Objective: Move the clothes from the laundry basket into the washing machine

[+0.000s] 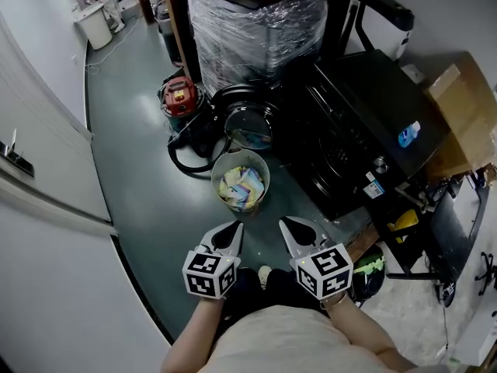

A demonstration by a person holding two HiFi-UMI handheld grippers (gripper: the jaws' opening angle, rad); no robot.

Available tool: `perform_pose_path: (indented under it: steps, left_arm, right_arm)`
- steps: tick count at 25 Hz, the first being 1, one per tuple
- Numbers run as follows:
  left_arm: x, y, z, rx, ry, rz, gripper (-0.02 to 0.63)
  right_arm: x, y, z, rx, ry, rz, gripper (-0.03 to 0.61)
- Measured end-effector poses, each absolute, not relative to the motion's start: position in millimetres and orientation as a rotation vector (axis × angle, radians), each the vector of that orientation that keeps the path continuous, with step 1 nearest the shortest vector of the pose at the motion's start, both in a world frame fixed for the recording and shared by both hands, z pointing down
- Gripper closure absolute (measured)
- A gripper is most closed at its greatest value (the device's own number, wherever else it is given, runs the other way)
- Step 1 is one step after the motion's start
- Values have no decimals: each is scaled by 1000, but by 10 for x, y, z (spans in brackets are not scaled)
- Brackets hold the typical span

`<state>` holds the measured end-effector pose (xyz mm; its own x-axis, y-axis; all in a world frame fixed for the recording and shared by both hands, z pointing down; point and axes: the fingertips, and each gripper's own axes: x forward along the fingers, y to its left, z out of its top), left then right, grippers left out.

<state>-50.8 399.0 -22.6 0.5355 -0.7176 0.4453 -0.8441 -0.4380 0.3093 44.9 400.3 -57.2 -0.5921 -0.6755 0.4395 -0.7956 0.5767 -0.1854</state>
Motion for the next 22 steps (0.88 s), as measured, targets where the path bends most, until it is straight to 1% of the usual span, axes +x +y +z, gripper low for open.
perform_pose_path:
  steps: [3, 7, 13, 17, 22]
  left_arm:
    - [-485, 3950, -194, 2261, -1285, 328, 612]
    - [-434, 3862, -125, 2238, -1277, 345, 612]
    - [-573, 3602, 36, 2166, -1282, 363, 612]
    - [-724, 3186, 175, 2137, -1247, 347, 612]
    - [-1000, 2528, 252, 2161, -1218, 427, 612]
  right_arm:
    - [452, 3958, -553, 1122, -2532, 538, 552]
    - [450, 3823, -528, 1077, -2570, 631, 552]
    - [377, 3444, -359, 1068, -2531, 669, 552]
    - [278, 2984, -224, 1085, -2505, 660, 552]
    - [42, 2329, -41, 1117, -2434, 666, 551]
